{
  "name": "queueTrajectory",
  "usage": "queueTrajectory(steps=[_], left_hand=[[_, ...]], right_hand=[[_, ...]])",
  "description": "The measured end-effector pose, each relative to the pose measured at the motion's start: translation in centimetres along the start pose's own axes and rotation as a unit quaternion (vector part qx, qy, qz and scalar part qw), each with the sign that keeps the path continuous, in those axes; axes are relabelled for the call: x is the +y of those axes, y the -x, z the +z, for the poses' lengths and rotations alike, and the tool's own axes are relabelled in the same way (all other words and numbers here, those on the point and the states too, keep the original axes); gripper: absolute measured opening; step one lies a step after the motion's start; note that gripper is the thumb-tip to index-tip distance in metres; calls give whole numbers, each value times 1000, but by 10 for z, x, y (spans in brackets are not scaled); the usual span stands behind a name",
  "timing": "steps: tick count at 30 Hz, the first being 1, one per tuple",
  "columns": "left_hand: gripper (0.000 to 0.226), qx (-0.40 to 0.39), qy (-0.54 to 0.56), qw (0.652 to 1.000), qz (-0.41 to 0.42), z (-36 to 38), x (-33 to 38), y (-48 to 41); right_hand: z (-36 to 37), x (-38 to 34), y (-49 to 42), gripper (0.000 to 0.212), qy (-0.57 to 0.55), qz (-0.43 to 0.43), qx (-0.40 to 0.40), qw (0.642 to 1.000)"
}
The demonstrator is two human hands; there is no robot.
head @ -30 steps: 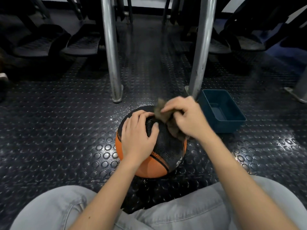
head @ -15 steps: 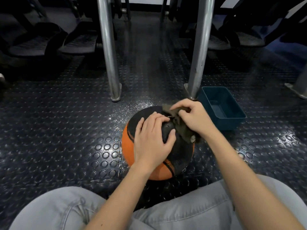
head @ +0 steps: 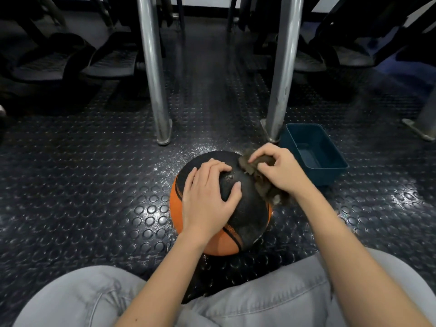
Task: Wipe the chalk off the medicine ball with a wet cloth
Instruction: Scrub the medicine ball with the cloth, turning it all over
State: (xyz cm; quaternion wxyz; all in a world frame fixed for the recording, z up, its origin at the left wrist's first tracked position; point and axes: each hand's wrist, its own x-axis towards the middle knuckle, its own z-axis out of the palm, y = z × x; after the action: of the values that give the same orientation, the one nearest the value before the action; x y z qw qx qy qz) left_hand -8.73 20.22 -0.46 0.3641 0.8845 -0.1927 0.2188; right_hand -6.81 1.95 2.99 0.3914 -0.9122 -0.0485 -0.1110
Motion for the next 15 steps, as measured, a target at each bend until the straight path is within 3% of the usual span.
queueTrajectory(steps=[2, 4, 6, 9, 12, 15], left_hand=[[36, 1, 9, 1000, -9, -3, -1, -3], [36, 11, 11, 1000, -16, -5, -4, -5], [36, 24, 9, 999, -28, -7, -8, -5], [40, 29, 4, 998, -51, -10, -13, -6], [39, 17, 19, 996, -83, -12, -14, -11], [30, 15, 19, 995, -98, -11, -13, -13]], right_hand=[[-1, 23, -1, 34, 92, 109, 14, 990], [-2, 27, -3, 35, 111, 143, 51, 982], [0, 2, -3, 35, 26, 44, 115, 992], [10, -34, 1, 34, -44, -102, 41, 993], [14, -2, -6, 36, 24, -2, 12, 1000], [1, 20, -5, 39, 135, 122, 18, 983]])
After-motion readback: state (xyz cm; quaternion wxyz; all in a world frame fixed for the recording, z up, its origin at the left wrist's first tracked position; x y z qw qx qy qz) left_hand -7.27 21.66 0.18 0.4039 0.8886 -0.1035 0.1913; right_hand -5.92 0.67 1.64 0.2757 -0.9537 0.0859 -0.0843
